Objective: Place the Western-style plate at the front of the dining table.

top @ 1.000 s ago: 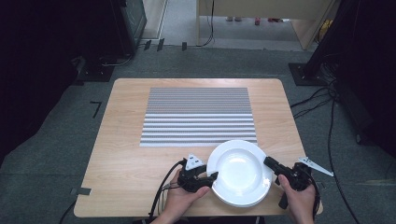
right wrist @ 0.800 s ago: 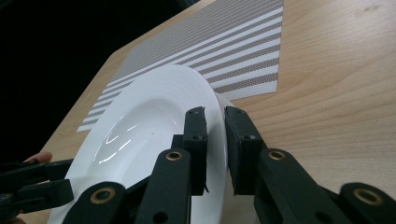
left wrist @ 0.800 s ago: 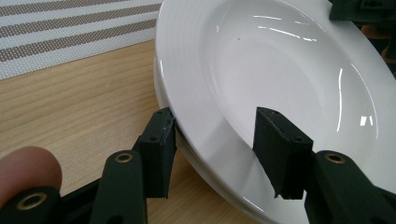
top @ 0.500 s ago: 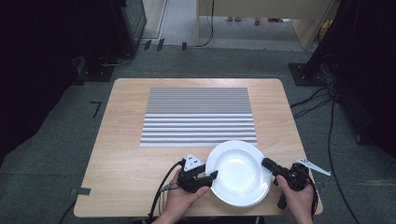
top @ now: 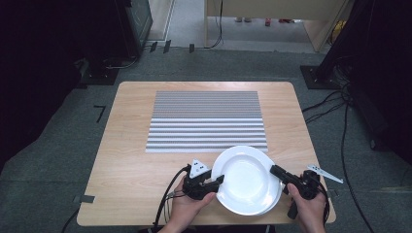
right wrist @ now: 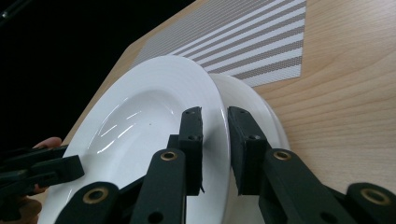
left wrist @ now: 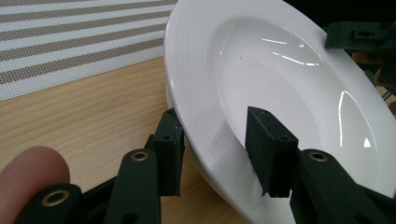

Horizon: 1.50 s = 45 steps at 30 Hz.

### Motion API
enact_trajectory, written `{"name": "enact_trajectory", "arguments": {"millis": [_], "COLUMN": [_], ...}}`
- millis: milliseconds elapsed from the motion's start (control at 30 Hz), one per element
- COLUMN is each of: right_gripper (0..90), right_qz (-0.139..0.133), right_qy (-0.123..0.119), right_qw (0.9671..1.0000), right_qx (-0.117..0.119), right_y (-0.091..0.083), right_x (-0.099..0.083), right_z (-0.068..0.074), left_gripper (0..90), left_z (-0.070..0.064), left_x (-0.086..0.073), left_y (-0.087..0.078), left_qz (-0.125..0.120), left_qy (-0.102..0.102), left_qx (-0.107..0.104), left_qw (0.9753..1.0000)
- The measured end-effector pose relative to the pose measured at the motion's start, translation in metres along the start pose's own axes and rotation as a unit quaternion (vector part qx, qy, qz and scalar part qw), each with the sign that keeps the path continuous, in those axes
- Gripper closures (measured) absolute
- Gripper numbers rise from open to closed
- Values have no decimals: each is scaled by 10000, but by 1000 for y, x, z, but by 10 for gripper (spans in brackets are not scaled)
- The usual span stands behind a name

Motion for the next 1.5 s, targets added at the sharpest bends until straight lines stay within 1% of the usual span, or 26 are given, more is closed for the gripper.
{"name": "enact_trajectory", "arguments": {"millis": [33,167,233,267,433,533,700,833,1000,1100,1133,1167,1200,1267,1300,1367,1467,1500], "right_gripper": [766,767,770,770,771,770,757,739,717,717,717,717,717,716,715,713,710,707], "right_qz": [-9,-29,-89,-89,-123,-107,-77,-58,54,56,56,71,71,84,141,194,224,292], "right_qy": [-40,-18,147,147,340,356,281,287,431,554,554,621,621,593,601,592,594,620], "right_qw": [10000,10000,9996,9996,9980,9978,9980,9978,9974,9963,9963,9958,9958,9962,9965,9969,9970,9970], "right_qx": [17,56,231,231,513,545,553,587,584,648,648,667,667,637,558,472,440,372], "right_y": [1,2,0,0,-1,-2,-2,-2,-1,-1,-1,-2,-2,-1,-1,0,0,0], "right_x": [-1,-1,1,1,4,3,3,3,1,2,2,2,2,2,0,-1,-2,-4], "right_z": [2,4,6,6,13,14,16,16,14,14,14,15,15,13,12,10,9,8], "left_gripper": [595,601,599,599,598,598,599,598,600,598,598,598,598,599,600,602,606,612], "left_z": [1,3,5,5,7,7,8,8,8,9,9,9,9,8,8,7,8,8], "left_x": [1,1,1,1,1,1,1,1,1,0,0,0,0,0,0,0,0,-1], "left_y": [0,-1,0,0,0,0,0,1,1,2,2,2,2,2,2,2,2,3], "left_qz": [-16,-6,-1,-1,20,28,32,27,-33,-49,-49,-56,-65,-95,-130,-175,-227,-247], "left_qy": [-32,-53,-73,-73,-88,-86,-92,-85,-56,-96,-96,-99,-91,-62,-36,-25,-81,-125], "left_qx": [5,0,27,27,76,74,74,60,20,-12,-12,-18,-26,-33,-46,-66,-109,-122], "left_qw": [10000,10000,10000,10000,9999,9999,9999,9999,10000,9999,9999,9999,9999,9999,9999,9998,9997,9995]}}
Point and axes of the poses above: each handheld gripper's, and its own axes: y roughly forward along the jaws, x roughly out of its top, z roughly to its left, the point moved 8 cm from there along y, roughly forward along the jaws, and after that the axes turned 12 degrees about -z, right-handed, at the moved point
